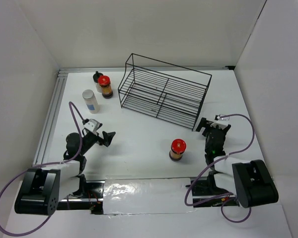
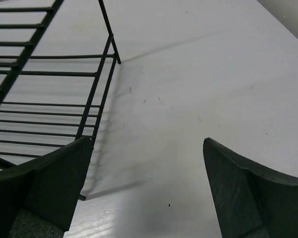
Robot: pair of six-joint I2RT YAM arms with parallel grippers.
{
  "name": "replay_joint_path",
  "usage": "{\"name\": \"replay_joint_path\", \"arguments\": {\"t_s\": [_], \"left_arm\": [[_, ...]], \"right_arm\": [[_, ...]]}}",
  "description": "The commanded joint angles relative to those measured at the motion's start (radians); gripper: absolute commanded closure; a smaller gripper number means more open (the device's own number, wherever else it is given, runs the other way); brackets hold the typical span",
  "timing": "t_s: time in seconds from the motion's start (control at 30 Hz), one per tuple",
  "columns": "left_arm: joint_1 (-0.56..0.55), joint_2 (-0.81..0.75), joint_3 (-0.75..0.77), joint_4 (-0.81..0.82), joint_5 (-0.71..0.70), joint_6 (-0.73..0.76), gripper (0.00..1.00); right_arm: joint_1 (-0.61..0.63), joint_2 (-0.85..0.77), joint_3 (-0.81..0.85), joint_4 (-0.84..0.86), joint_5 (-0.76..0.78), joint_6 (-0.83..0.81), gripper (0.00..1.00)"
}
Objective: Organize the condiment bottles
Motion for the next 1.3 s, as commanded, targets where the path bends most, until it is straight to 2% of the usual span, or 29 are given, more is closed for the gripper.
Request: {"name": "replay_joint_path", "arguments": {"t_s": [0.0,0.03,0.1,0.13,0.2,0.23,0.27,0.3,0.33,0.37,0.4,0.43,0.47,0.53,0.57,0.63,0.67,0.8,0.87,0.9,0.93,0.97,1.0,1.03,1.07,1.1,1.17,1.27], "left_arm": [[-0.003,0.003,-0.045,0.060,0.015,0.019,0.01],[-0.003,0.001,-0.045,0.056,0.016,0.018,0.01],[-0.005,0.004,-0.047,0.060,0.015,0.019,0.01],[-0.003,0.001,-0.045,0.057,0.016,0.019,0.01],[-0.002,-0.043,-0.001,0.024,0.077,0.055,0.01],[0.003,-0.087,0.071,-0.195,0.149,0.067,0.01],[0.007,-0.177,0.121,-0.323,0.227,0.181,0.01],[0.006,-0.204,0.160,-0.431,0.321,0.264,0.01],[0.001,-0.225,0.220,-0.594,0.476,0.324,0.01],[0.000,-0.261,0.240,-0.651,0.505,0.373,0.01],[-0.002,-0.281,0.252,-0.683,0.503,0.368,0.01],[-0.003,-0.302,0.269,-0.702,0.477,0.351,0.01],[-0.006,-0.339,0.281,-0.757,0.422,0.345,0.01],[-0.014,-0.373,0.345,-0.832,0.392,0.405,0.01],[-0.017,-0.371,0.376,-0.928,0.381,0.423,0.01],[-0.020,-0.352,0.484,-1.018,0.378,0.459,0.01],[-0.020,-0.338,0.525,-1.124,0.378,0.460,0.01],[-0.022,-0.261,0.770,-1.386,0.354,0.412,0.01],[-0.019,-0.218,0.835,-1.487,0.364,0.389,0.01],[-0.019,-0.206,0.875,-1.562,0.374,0.397,0.01],[-0.020,-0.195,0.887,-1.584,0.377,0.385,0.01],[-0.019,-0.195,0.903,-1.610,0.359,0.371,0.01],[-0.019,-0.198,0.907,-1.618,0.349,0.349,0.01],[-0.019,-0.203,0.909,-1.622,0.343,0.345,0.01],[-0.020,-0.210,0.910,-1.622,0.332,0.338,0.01],[-0.020,-0.224,0.909,-1.621,0.320,0.337,0.01],[-0.022,-0.239,0.910,-1.616,0.312,0.334,0.01],[-0.022,-0.269,0.918,-1.621,0.280,0.303,0.01]], "right_arm": [[-0.010,-0.054,-0.026,0.015,-0.001,-0.005,0.00],[-0.016,-0.092,-0.020,-0.015,-0.011,-0.005,0.00],[-0.030,-0.163,0.045,-0.179,0.061,0.047,0.00],[-0.036,-0.230,0.115,-0.331,0.081,0.057,0.00],[-0.063,-0.292,0.175,-0.447,0.071,0.012,0.00],[-0.070,-0.341,0.239,-0.566,0.074,0.008,0.00],[-0.080,-0.356,0.275,-0.633,0.131,0.029,0.00],[-0.094,-0.369,0.311,-0.696,0.185,0.072,0.00],[-0.100,-0.375,0.383,-0.829,0.257,0.127,0.00],[-0.103,-0.381,0.425,-0.900,0.325,0.275,0.00],[-0.113,-0.378,0.503,-1.010,0.372,0.311,0.00],[-0.116,-0.376,0.538,-1.041,0.344,0.305,0.00],[-0.119,-0.364,0.578,-1.075,0.260,0.263,0.06],[-0.119,-0.340,0.713,-1.198,0.191,0.233,0.12],[-0.119,-0.305,0.762,-1.238,0.157,0.216,0.12],[-0.119,-0.272,0.900,-1.363,0.095,0.180,0.04],[-0.119,-0.236,0.948,-1.409,0.088,0.176,0.00],[-0.114,-0.119,1.259,-1.714,-0.030,0.170,0.00],[-0.091,-0.076,1.336,-1.793,-0.206,0.140,0.26],[-0.074,-0.035,1.396,-1.866,-0.263,0.138,0.56],[-0.027,-0.016,1.416,-1.906,-0.293,0.152,0.64],[0.004,-0.002,1.448,-1.986,-0.288,0.173,0.65],[0.043,0.019,1.456,-2.023,-0.272,0.216,0.52],[0.088,0.027,1.458,-2.054,-0.220,0.244,0.45],[0.205,0.032,1.461,-2.121,-0.189,0.271,0.36],[0.276,0.039,1.458,-2.152,-0.163,0.354,0.18],[0.466,0.073,1.452,-2.218,-0.117,0.426,0.00],[0.663,0.140,1.435,-2.269,-0.089,0.581,0.00]]}}
